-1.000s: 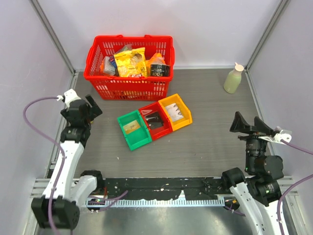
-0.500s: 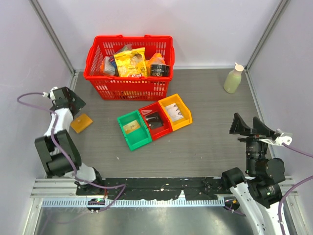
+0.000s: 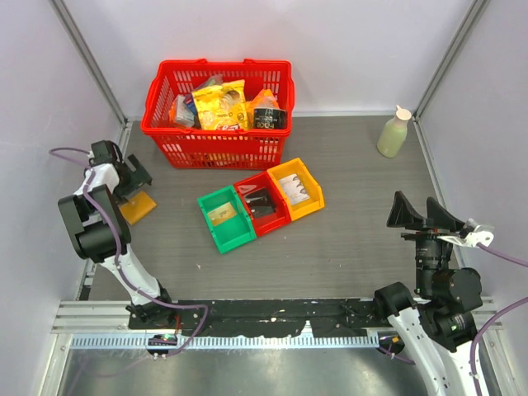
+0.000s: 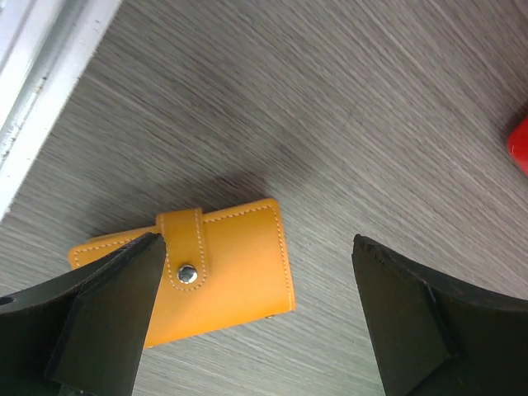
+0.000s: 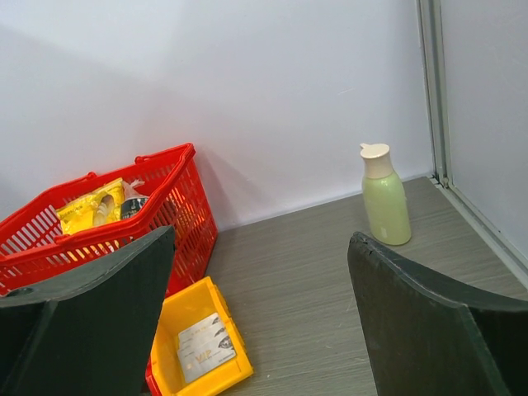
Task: Take the credit cards out of the card holder
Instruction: Adjust the card holder at the center of the board.
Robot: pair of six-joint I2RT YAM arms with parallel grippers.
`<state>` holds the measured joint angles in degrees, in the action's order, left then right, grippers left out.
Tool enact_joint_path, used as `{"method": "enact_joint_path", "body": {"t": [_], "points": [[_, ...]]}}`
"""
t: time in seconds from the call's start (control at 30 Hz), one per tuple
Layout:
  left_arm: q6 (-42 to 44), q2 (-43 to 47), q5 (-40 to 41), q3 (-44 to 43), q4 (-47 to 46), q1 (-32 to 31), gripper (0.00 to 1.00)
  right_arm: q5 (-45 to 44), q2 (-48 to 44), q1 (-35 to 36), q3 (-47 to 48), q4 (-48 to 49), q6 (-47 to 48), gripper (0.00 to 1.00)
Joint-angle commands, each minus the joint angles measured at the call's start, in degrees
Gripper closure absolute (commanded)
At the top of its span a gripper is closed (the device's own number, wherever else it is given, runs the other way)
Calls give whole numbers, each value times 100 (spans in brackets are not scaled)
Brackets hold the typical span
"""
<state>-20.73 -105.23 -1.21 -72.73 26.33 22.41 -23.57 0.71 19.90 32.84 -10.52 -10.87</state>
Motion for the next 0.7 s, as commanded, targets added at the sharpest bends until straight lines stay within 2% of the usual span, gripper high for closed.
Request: {"method": "enact_joint_path", "body": {"t": [0.0, 0.17, 0.3, 0.47, 0.57, 0.67], "points": [[78, 169, -555, 100, 189, 35, 0, 54, -45, 49, 29, 165, 15, 11], [-220, 389, -1090, 469, 233, 35, 0, 46, -45, 67, 56, 130, -11, 11], [-703, 836, -1827, 1163, 136, 26, 0, 28, -53, 75, 82, 121, -11, 11], [-1345, 1978, -2295, 2296, -286, 9, 0, -16, -45, 67, 91, 94, -20, 11], [-1503, 2707, -2147, 2824, -321, -9, 0, -33, -53, 75, 100, 77, -20, 11], [-1880, 3629, -1297, 3386, -374, 0, 0, -51, -45, 84, 109, 77, -20, 11]]}}
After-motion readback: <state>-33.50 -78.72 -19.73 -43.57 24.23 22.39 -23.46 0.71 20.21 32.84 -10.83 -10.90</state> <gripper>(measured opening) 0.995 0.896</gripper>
